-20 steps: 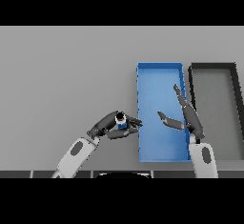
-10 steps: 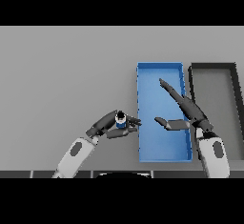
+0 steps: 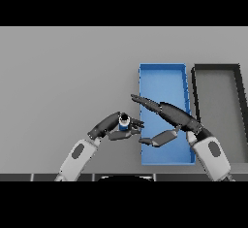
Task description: Pick up the blue pipe and place it into the blue bin.
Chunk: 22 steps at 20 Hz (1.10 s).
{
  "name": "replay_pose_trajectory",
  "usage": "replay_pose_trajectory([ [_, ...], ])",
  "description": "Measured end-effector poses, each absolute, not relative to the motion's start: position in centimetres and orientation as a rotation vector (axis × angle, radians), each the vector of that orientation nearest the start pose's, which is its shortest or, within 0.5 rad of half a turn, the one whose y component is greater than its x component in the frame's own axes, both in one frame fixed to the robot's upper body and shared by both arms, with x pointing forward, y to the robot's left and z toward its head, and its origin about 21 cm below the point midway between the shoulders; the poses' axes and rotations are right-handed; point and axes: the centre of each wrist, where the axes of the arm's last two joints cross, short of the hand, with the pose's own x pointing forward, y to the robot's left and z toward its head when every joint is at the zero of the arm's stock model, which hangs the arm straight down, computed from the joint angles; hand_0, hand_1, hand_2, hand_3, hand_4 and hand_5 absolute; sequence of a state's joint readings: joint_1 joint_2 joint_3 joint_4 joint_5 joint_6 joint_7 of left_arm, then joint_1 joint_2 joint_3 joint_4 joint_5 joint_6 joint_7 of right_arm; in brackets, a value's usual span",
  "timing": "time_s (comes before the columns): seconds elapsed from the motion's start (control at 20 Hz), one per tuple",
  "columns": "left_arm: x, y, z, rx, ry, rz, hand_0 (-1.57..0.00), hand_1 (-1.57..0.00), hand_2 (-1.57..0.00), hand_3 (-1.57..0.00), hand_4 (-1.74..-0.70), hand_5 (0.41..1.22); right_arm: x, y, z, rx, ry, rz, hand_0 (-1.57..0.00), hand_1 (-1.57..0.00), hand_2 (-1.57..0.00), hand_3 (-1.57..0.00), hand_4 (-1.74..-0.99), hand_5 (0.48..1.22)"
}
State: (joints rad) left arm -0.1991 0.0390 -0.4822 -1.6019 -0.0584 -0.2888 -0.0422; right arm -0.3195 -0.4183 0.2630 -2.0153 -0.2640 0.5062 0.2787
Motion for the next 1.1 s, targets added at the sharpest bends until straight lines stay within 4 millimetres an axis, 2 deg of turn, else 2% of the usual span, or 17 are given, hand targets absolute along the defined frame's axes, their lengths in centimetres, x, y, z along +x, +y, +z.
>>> replay_pose_trajectory([
  [0.35, 25.7, 9.9, 4.6, -0.600, -1.695, -0.815, -1.57, -1.57, -1.57, -1.57, -1.48, 1.221, 26.7, -15.5, 18.4, 0.533, -1.648, 1.252, 0.00, 0.00, 0.00, 0.00, -1.192, 0.514],
  [0.5, 25.8, 10.0, 4.4, -0.636, -1.682, -0.816, -1.57, -1.57, -1.57, -1.57, -1.46, 1.221, 27.2, -13.2, 18.5, 0.574, -1.625, 1.285, 0.00, 0.00, 0.00, 0.00, -1.208, 0.512],
  [0.6, 25.9, 10.1, 4.3, -0.652, -1.685, -0.816, -1.57, -1.57, -1.57, -1.57, -1.46, 1.221, 27.6, -12.5, 18.3, 0.583, -1.598, 1.314, 0.00, -0.03, -0.05, -0.01, -1.215, 0.513],
  [0.65, 25.8, 10.2, 4.4, -0.647, -1.697, -0.819, -1.57, -1.57, -1.57, -1.57, -1.46, 1.221, 27.9, -11.9, 18.4, 0.591, -1.592, 1.323, -0.02, -0.11, -0.13, -0.05, -1.222, 0.517],
  [0.7, 25.6, 10.2, 4.3, -0.664, -1.693, -0.806, -1.57, -1.57, -1.57, -1.57, -1.51, 1.221, 28.2, -11.3, 18.5, 0.600, -1.587, 1.333, -0.17, -0.24, -0.25, -0.14, -1.255, 0.519],
  [0.75, 25.8, 10.2, 4.2, -0.635, -1.671, -0.804, -1.57, -1.57, -1.54, -1.30, -1.56, 1.221, 28.2, -11.1, 18.3, 0.614, -1.581, 1.337, -0.40, -0.44, -0.43, -0.31, -1.303, 0.520],
  [0.8, 25.8, 10.5, 4.2, -0.628, -1.652, -0.802, -1.57, -1.57, -1.53, -1.14, -1.60, 1.221, 28.4, -11.2, 18.4, 0.612, -1.577, 1.344, -0.63, -0.65, -0.66, -0.50, -1.383, 0.523],
  [0.85, 25.9, 10.4, 4.3, -0.627, -1.642, -0.794, -1.57, -1.57, -1.54, -1.16, -1.63, 1.221, 28.7, -10.7, 18.5, 0.607, -1.579, 1.351, -0.82, -0.84, -0.84, -0.66, -1.446, 0.527],
  [0.95, 25.7, 10.1, 4.3, -0.629, -1.650, -0.800, -1.57, -1.57, -1.55, -1.23, -1.67, 1.221, 28.3, -10.2, 18.2, 0.643, -1.599, 1.365, -1.09, -1.10, -1.10, -0.90, -1.537, 0.600],
  [1.0, 26.0, 10.0, 4.2, -0.621, -1.661, -0.793, -1.57, -1.57, -1.55, -1.27, -1.68, 1.221, 28.4, -10.3, 18.0, 0.663, -1.586, 1.346, -1.19, -1.19, -1.20, -1.03, -1.513, 0.671],
  [1.1, 25.9, 9.8, 4.3, -0.643, -1.668, -0.785, -1.57, -1.57, -1.56, -1.33, -1.70, 1.221, 28.3, -9.9, 17.7, 0.722, -1.597, 1.299, -1.32, -1.33, -1.33, -1.23, -1.481, 0.869],
])
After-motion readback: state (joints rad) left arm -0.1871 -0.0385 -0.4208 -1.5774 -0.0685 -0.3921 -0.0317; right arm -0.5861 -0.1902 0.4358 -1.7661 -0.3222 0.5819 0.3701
